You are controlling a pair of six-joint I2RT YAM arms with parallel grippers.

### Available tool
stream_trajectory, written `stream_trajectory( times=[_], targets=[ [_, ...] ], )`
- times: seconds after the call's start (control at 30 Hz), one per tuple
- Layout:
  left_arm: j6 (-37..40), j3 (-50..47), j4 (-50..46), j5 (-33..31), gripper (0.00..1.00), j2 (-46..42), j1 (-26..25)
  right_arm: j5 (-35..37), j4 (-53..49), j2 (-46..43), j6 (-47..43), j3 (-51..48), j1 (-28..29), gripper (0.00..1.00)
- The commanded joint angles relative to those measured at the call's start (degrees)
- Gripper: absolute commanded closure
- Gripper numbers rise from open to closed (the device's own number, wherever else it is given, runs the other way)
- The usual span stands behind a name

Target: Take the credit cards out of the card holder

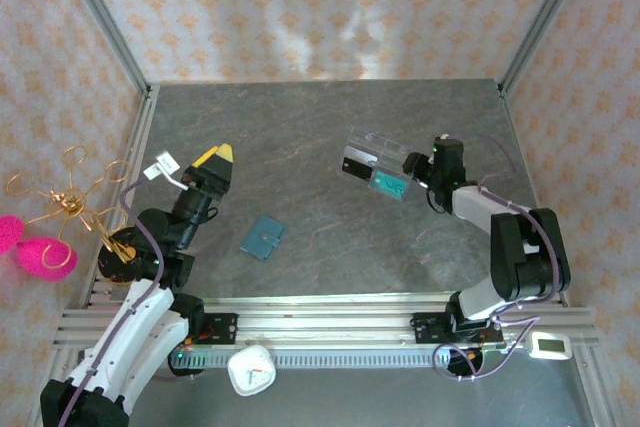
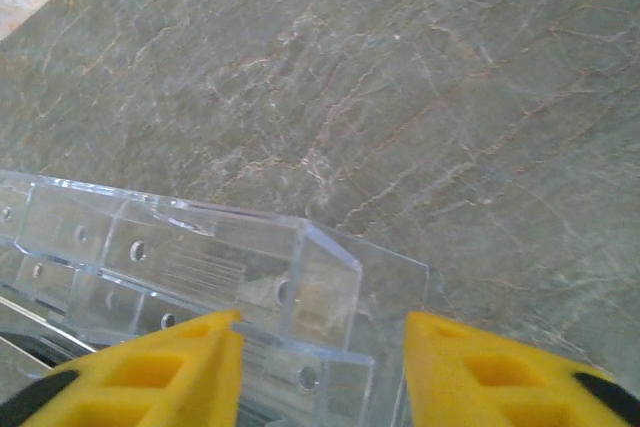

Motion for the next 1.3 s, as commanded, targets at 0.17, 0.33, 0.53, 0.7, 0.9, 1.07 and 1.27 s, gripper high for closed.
stream_trajectory(
  times=[0.17, 0.33, 0.53, 0.7, 0.9, 1.07, 1.27],
  targets=[
    [2.49, 1.69, -7.46, 5.08, 0.18, -0.43, -0.90, -3.86, -3.01, 3.81, -7.30, 2.44, 3.69, 0.67],
    [2.73, 1.70, -10.89, 5.93, 0.22, -1.18, -1.84, -11.12, -4.43, 5.82, -11.48, 4.83, 5.81, 0.70],
    [1.96, 0.11, -13.65, 5.86, 0.24, -2.76, -3.01, -13.68, -6.86, 9.94, -14.80, 8.15, 9.98, 0.71],
    [2.11, -0.73, -16.78, 5.07, 0.24, -4.09, -4.37, -13.17, -8.50, 12.08, -15.94, 10.67, 13.63, 0.71],
    [2.50, -0.77, -24.39, 0.36, 0.25, -5.13, -6.83, -11.01, -6.40, 13.24, -12.90, 11.48, 16.09, 0.67],
    [3.76, -0.27, -32.21, -9.17, 0.29, -4.91, -11.82, -6.38, -1.91, 7.60, -8.94, 8.38, 17.24, 0.44],
    [4.63, -1.41, -37.40, -24.17, 0.42, 3.00, -21.00, -2.97, 0.15, -3.35, -5.04, 3.63, 17.64, 0.35]
  ],
)
